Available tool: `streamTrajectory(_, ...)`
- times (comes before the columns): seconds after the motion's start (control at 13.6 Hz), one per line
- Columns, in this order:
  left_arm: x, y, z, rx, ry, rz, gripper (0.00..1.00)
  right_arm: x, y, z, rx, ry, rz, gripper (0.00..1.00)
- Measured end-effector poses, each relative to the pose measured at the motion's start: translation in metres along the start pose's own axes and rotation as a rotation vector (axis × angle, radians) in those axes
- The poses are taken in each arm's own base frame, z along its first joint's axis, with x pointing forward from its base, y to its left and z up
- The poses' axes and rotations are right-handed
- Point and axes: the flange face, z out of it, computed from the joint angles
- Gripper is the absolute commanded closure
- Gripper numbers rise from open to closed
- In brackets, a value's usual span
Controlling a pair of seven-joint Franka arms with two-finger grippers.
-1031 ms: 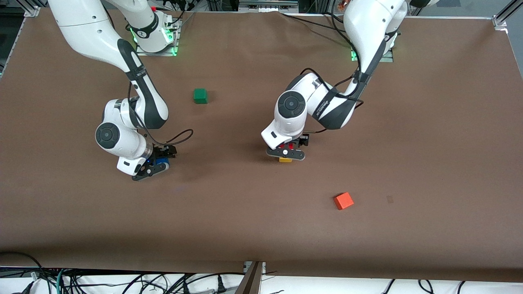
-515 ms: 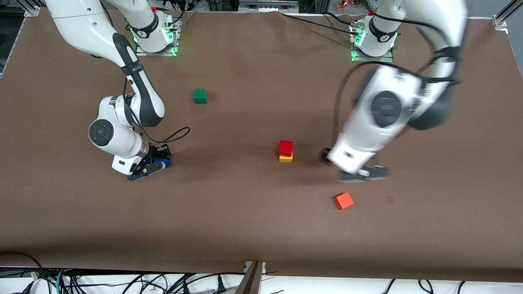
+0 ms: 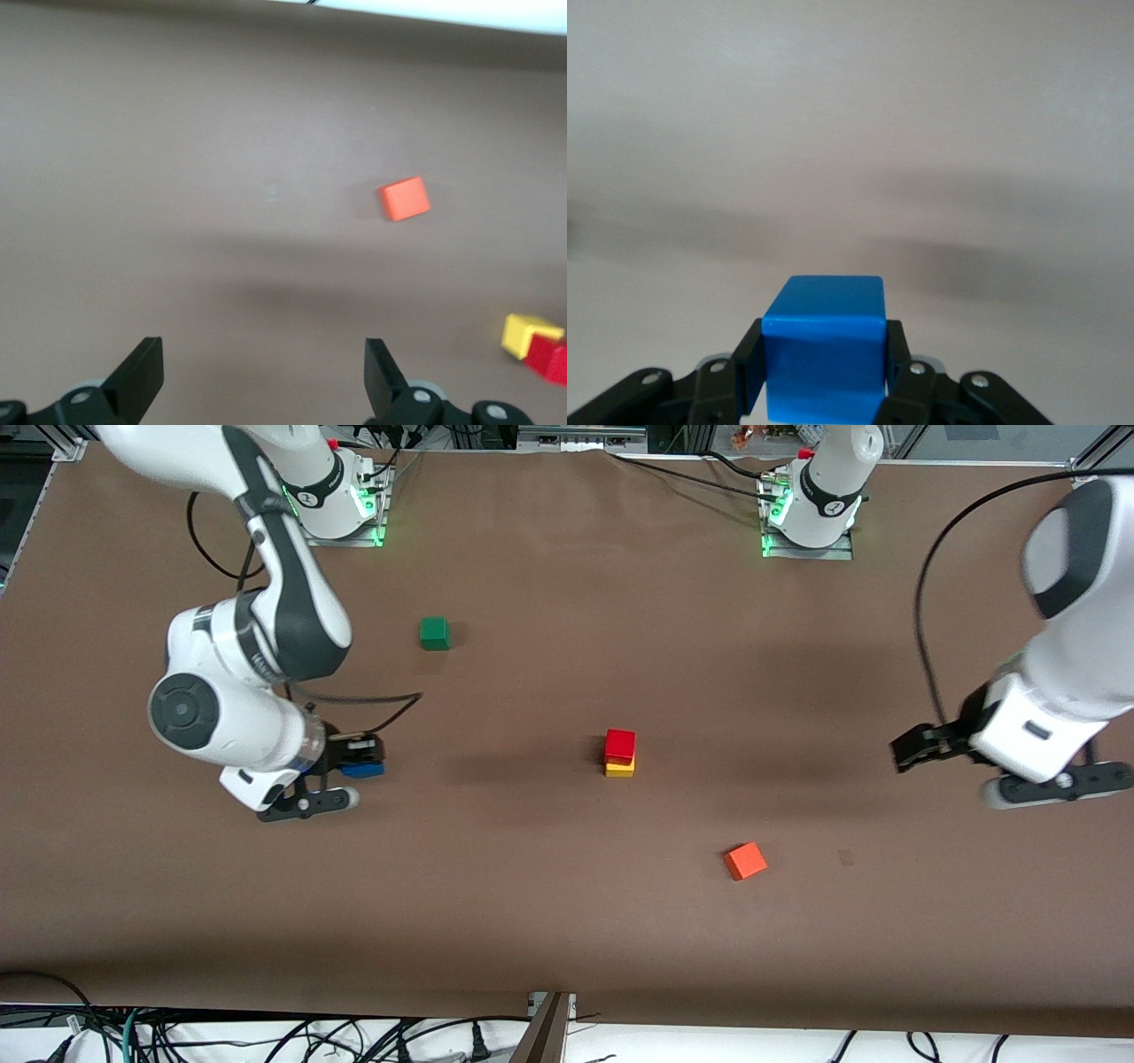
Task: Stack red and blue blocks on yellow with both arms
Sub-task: 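Lift the blue cube with the right gripper toward the red cube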
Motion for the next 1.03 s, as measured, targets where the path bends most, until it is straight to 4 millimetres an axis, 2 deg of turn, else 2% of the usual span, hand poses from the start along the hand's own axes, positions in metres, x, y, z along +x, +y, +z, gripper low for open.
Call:
streamTrajectory(0.15,0.001,-0.036,0.007,0.002,-0.047,0.069,0.00,-0.004,-0.066,-0.004,-0.003,0.014,0.086,0.90)
streamTrajectory(0.22,-0.001,-0.046,0.010,-0.008,-0.071,0.085,0.00,-0.010,-0.104,-0.001,-0.004,0.024,0.120,0.90)
streamTrajectory(0.29,-0.002,-0.048,0.012,-0.021,-0.087,0.089,0.00,-0.020,-0.150,0.006,-0.005,0.033,0.157,0.90)
streamTrajectory(0.37,-0.003,-0.041,0.012,-0.031,-0.091,0.098,0.00,-0.033,-0.196,0.018,-0.009,0.041,0.197,0.90)
streamTrajectory(0.52,-0.008,-0.017,0.008,-0.032,-0.089,0.113,0.00,-0.061,-0.268,0.040,-0.005,0.064,0.260,0.88)
streamTrajectory(0.59,-0.013,-0.004,0.004,-0.030,-0.094,0.115,0.00,-0.070,-0.289,0.047,0.002,0.078,0.274,0.86)
streamTrajectory(0.66,-0.019,0.003,0.002,-0.025,-0.109,0.114,0.00,-0.075,-0.303,0.050,0.013,0.093,0.285,0.86)
streamTrajectory(0.81,-0.032,0.000,0.004,-0.015,-0.135,0.111,0.00,-0.072,-0.313,0.055,0.051,0.134,0.304,0.86)
streamTrajectory(1.03,-0.042,-0.008,0.008,-0.008,-0.155,0.101,0.00,-0.068,-0.327,0.079,0.074,0.189,0.291,0.86)
